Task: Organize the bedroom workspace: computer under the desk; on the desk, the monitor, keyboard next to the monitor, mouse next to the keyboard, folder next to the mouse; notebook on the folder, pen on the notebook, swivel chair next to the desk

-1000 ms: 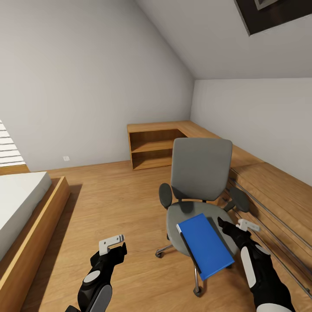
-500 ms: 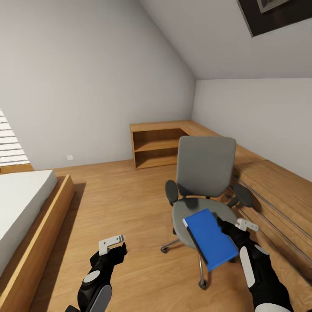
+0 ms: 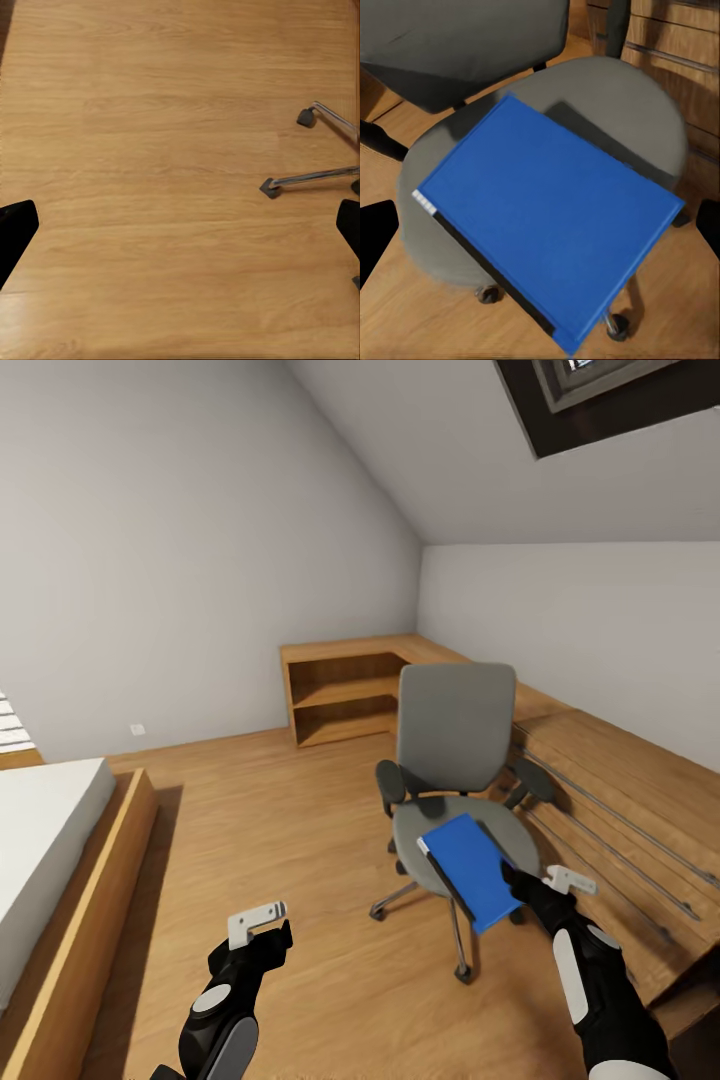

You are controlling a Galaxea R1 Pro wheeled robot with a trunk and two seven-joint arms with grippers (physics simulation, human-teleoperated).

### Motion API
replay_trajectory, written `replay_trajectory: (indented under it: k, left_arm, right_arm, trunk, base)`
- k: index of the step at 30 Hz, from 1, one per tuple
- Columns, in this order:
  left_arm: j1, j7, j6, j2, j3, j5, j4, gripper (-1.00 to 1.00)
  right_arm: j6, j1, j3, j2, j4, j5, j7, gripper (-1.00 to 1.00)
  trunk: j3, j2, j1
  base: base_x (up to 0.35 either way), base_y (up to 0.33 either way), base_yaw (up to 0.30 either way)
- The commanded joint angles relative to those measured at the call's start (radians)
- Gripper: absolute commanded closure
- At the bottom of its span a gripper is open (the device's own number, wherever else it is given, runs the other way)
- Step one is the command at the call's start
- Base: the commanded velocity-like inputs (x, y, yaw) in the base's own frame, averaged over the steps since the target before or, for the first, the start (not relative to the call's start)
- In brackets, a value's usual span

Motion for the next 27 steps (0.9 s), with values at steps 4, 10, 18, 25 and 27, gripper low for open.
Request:
replay_trajectory:
  k: [4, 10, 18, 25, 27]
  left_arm:
    - [-0.001, 0.007, 0.003, 0.0, -0.001, 0.007, -0.001, -1.0]
    - [-0.001, 0.007, 0.003, 0.0, -0.001, 0.007, -0.001, -1.0]
    - [-0.001, 0.007, 0.003, 0.0, -0.001, 0.007, -0.001, -1.0]
    - [-0.001, 0.007, 0.001, -0.003, -0.004, 0.007, -0.012, -1.0]
    - [-0.001, 0.007, 0.001, -0.004, -0.004, 0.007, -0.012, -1.0]
  right_arm:
    - [0.006, -0.001, -0.004, 0.001, -0.001, -0.009, 0.004, -1.0]
    - [0.006, -0.001, -0.004, 0.0, -0.001, -0.009, 0.003, -1.0]
    - [0.005, -0.001, -0.004, 0.0, 0.002, -0.008, 0.005, -1.0]
    - [0.004, -0.001, -0.006, -0.002, 0.005, -0.008, 0.008, -1.0]
    - [0.004, -0.001, -0.006, -0.002, 0.005, -0.008, 0.009, -1.0]
  trunk:
    - [-0.001, -0.001, 0.0]
    - [-0.001, -0.001, 0.0]
    - [-0.001, -0.001, 0.0]
    - [-0.004, -0.008, 0.003]
    - [-0.01, -0.022, 0.011]
  base:
    - [-0.222, 0.266, -0.102]
    - [-0.2, 0.227, -0.028]
    - [-0.052, 0.052, -0.004]
    - [-0.003, 0.003, 0.0]
    - [0.0, 0.0, 0.0]
